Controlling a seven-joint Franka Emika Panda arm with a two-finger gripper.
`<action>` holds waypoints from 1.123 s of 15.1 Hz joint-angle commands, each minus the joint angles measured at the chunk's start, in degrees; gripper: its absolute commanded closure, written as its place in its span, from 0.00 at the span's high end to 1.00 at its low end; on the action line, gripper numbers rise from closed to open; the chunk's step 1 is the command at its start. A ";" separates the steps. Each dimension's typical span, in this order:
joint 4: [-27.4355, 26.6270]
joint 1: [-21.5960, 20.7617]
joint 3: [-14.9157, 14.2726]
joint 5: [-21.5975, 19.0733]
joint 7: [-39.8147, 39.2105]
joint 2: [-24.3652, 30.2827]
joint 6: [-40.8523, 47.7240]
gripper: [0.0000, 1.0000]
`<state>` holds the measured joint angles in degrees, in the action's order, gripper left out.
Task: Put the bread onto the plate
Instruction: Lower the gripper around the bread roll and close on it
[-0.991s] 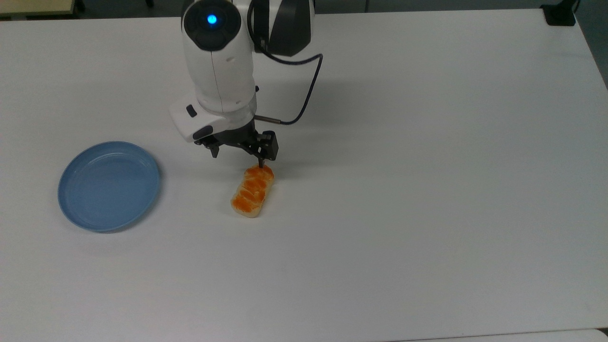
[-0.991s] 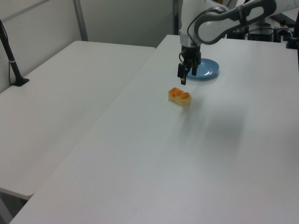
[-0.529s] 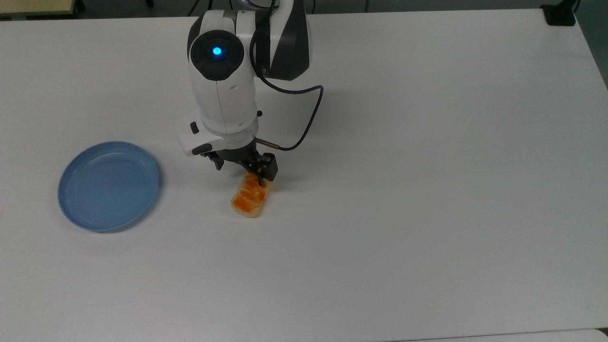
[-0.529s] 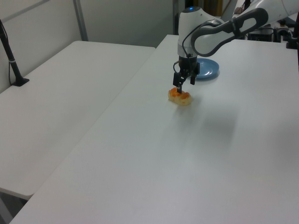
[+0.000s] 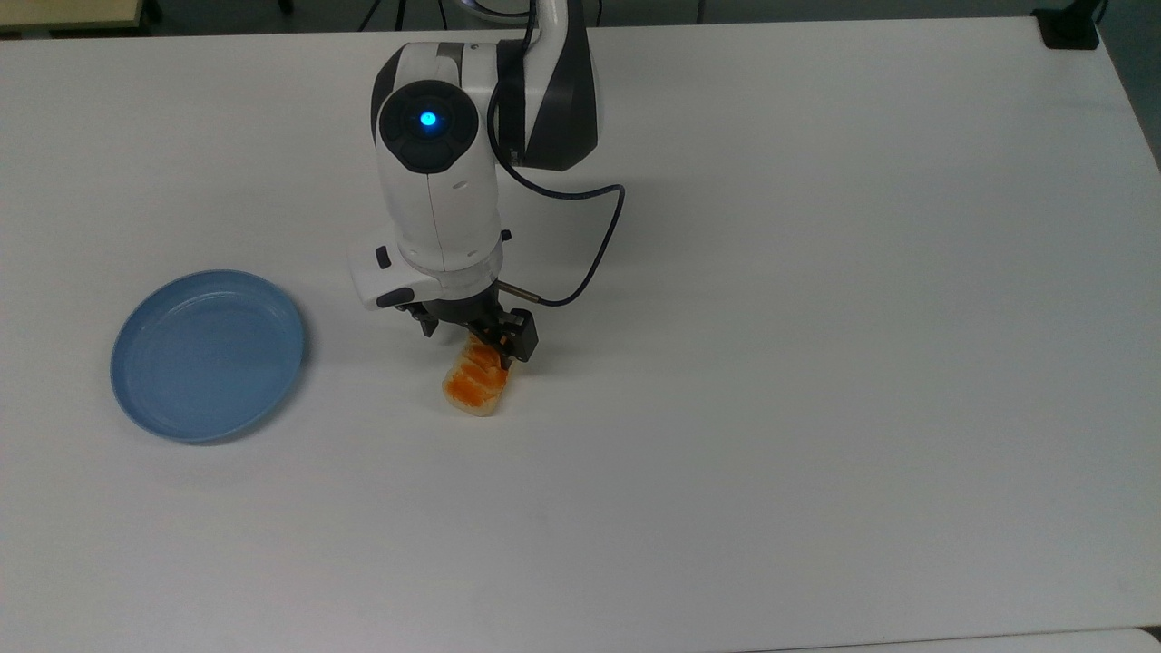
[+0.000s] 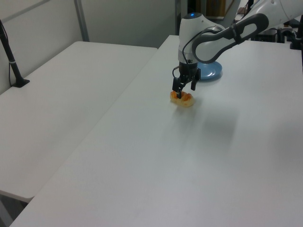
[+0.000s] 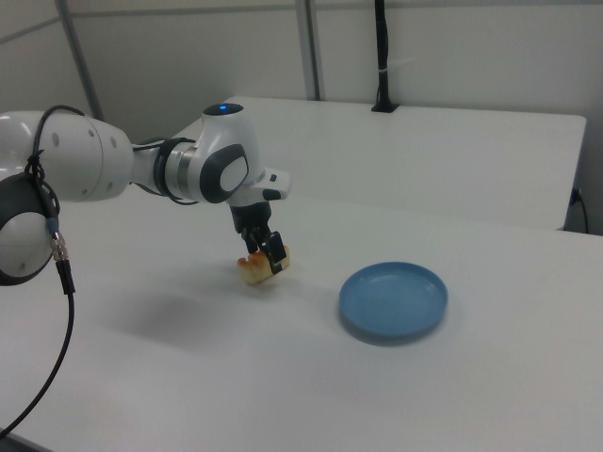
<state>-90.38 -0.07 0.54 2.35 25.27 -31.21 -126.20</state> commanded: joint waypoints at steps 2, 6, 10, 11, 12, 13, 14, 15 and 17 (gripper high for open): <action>0.21 -0.28 0.26 -0.59 3.38 -0.70 -2.56 1.00; 0.38 0.51 0.26 -0.77 3.03 0.18 -2.21 1.00; 0.21 -0.28 0.34 -0.33 3.47 -1.13 -2.65 1.00; 0.21 -0.71 0.34 -0.16 3.47 -1.49 -2.73 1.00; 0.21 -0.81 0.34 -0.15 3.56 -2.01 -3.00 1.00; 0.21 -0.81 0.34 -0.24 3.65 -2.19 -3.26 1.00; 0.29 -0.81 0.34 -0.42 3.82 -2.28 -3.52 1.00; 0.29 -0.81 0.34 -0.16 4.78 -2.28 -3.96 1.00; 0.29 -0.81 0.34 -0.07 4.18 -2.28 -4.05 0.68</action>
<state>-89.98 -0.55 0.99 2.35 28.51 -33.63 -129.00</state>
